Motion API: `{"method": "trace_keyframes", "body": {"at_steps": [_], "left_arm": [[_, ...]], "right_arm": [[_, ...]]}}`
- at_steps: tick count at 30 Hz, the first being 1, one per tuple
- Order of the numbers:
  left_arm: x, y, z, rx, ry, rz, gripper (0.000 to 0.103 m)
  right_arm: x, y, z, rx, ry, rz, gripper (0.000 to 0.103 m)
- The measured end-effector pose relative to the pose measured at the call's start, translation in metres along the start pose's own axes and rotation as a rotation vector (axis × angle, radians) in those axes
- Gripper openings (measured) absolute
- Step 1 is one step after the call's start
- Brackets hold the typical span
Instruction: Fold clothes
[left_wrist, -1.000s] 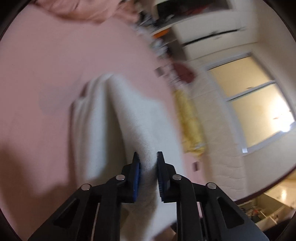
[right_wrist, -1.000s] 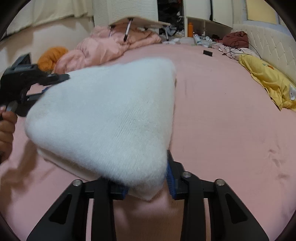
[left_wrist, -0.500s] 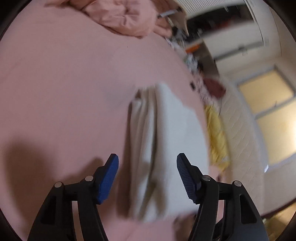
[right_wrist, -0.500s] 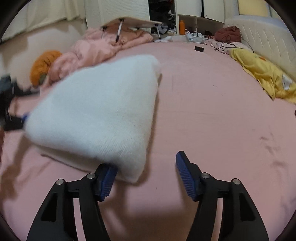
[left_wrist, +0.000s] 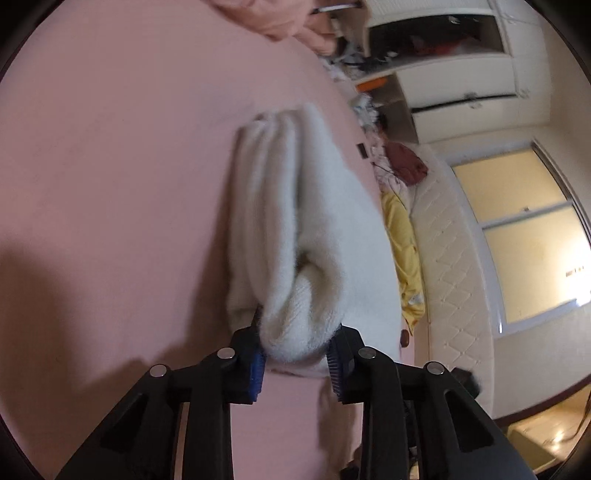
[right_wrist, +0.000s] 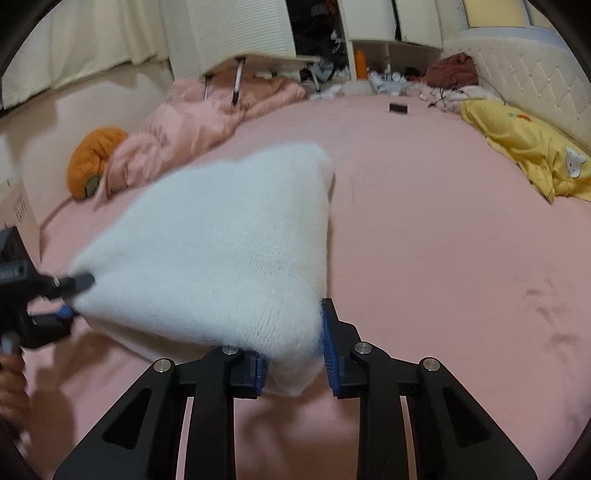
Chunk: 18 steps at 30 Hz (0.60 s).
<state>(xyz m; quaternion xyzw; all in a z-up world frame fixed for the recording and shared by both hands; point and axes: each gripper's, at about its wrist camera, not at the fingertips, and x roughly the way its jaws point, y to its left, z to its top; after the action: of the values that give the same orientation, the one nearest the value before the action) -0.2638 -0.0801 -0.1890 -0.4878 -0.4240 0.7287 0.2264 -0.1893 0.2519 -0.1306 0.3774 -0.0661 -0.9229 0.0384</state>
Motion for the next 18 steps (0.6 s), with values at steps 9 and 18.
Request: {"method": "trace_keyframes", "body": {"at_steps": [9, 18], "left_arm": [[-0.043, 0.006, -0.016, -0.054, -0.068, -0.003, 0.070], [-0.004, 0.004, -0.024, -0.058, -0.060, 0.014, 0.048]], "right_arm": [[-0.004, -0.017, -0.015, 0.071, 0.045, 0.001, 0.069], [0.012, -0.002, -0.002, 0.034, 0.059, 0.027, 0.026]]}}
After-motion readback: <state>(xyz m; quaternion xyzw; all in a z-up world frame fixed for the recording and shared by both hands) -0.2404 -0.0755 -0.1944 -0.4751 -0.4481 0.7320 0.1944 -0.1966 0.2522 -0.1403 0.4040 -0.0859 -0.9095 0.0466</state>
